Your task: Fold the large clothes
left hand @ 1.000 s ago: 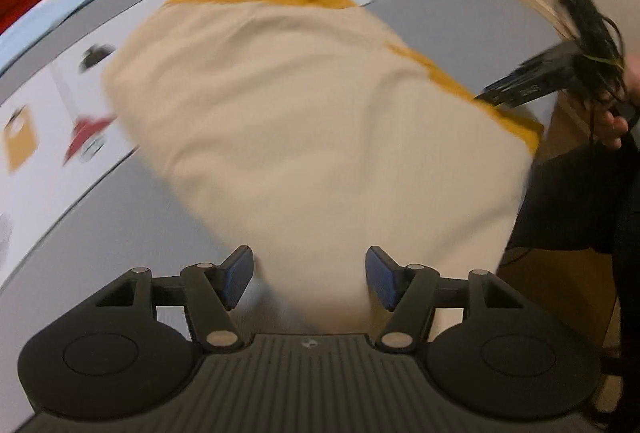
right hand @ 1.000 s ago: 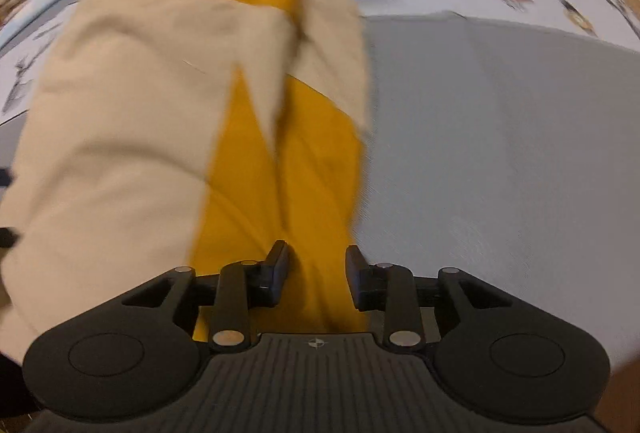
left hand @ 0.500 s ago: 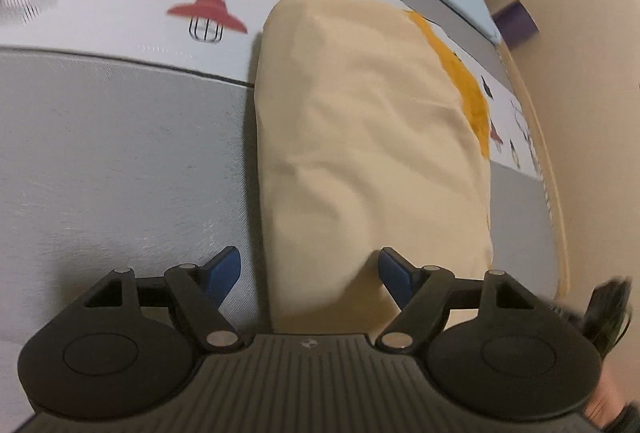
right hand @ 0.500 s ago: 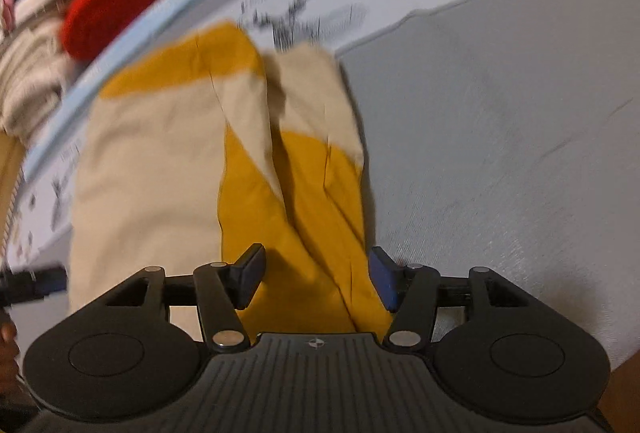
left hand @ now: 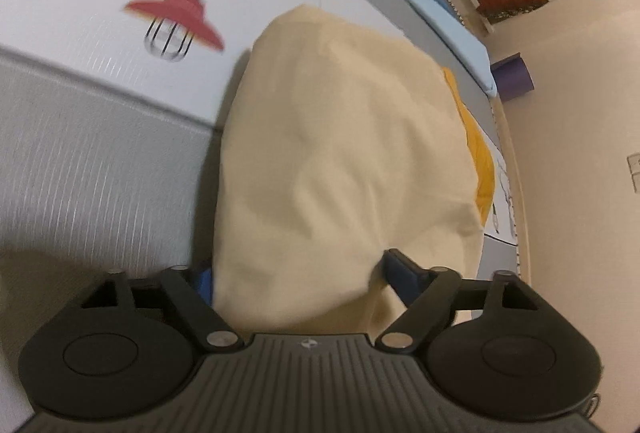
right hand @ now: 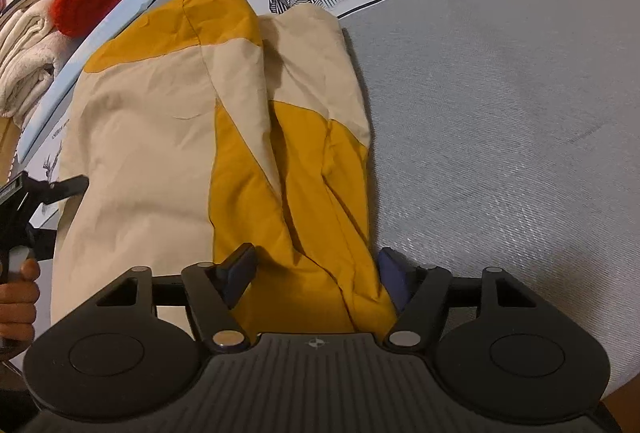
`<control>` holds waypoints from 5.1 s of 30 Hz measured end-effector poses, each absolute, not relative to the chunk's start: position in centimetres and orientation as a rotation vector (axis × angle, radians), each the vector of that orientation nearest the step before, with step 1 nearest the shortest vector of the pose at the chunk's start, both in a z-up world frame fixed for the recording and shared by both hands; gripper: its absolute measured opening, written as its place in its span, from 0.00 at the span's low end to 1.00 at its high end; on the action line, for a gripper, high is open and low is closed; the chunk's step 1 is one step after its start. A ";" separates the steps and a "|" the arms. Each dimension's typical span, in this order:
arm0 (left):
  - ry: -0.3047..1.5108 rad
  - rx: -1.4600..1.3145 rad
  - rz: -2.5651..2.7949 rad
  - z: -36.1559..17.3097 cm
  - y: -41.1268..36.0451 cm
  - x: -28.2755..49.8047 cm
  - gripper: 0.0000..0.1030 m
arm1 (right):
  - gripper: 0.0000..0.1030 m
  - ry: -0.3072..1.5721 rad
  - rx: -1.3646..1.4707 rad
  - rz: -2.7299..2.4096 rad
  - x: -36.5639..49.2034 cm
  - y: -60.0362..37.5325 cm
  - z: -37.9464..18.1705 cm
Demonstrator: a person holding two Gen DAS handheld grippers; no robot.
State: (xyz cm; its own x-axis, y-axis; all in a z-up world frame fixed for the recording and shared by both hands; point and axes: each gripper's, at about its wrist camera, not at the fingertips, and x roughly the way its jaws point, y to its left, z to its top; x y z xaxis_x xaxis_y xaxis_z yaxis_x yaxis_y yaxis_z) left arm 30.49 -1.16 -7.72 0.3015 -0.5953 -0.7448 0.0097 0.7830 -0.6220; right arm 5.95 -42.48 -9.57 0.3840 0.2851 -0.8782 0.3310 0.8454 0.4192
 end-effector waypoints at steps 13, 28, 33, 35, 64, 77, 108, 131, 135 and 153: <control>0.925 -0.520 -0.392 -0.2 3.2 34.5 0.56 | 0.13 1.063 0.634 -0.007 12.4 -37.6 -8.5; 0.968 -0.337 -0.342 3.4 10.9 31.6 0.68 | 0.09 0.946 0.503 0.048 16.3 -31.1 -6.9; 1.124 0.010 -0.369 -0.9 8.2 26.8 0.76 | 0.26 0.906 0.557 0.124 15.0 -31.4 -5.5; 1.117 -0.001 -0.353 -0.1 8.5 25.3 0.76 | 0.26 0.994 0.489 0.148 14.8 -30.7 -6.2; 0.609 0.024 -0.068 12.1 0.9 -12.3 1.00 | 0.99 0.522 0.129 -0.057 -13.8 -23.4 10.3; 0.704 0.047 -0.044 9.1 1.2 -10.8 0.99 | 0.99 0.590 0.076 -0.051 -15.5 -20.5 9.8; 0.704 0.071 -0.074 8.3 0.3 -10.2 0.99 | 0.99 0.627 0.031 0.018 -14.7 -18.0 9.0; 0.718 0.069 -0.083 7.9 0.3 -10.1 0.99 | 0.99 0.632 0.023 0.020 -14.8 -18.2 8.6; 0.719 0.069 -0.082 7.9 0.3 -10.1 0.99 | 0.99 0.632 0.023 0.021 -14.8 -18.2 8.6; 0.719 0.068 -0.083 7.9 0.3 -10.0 0.99 | 0.99 0.632 0.023 0.022 -14.8 -18.2 8.6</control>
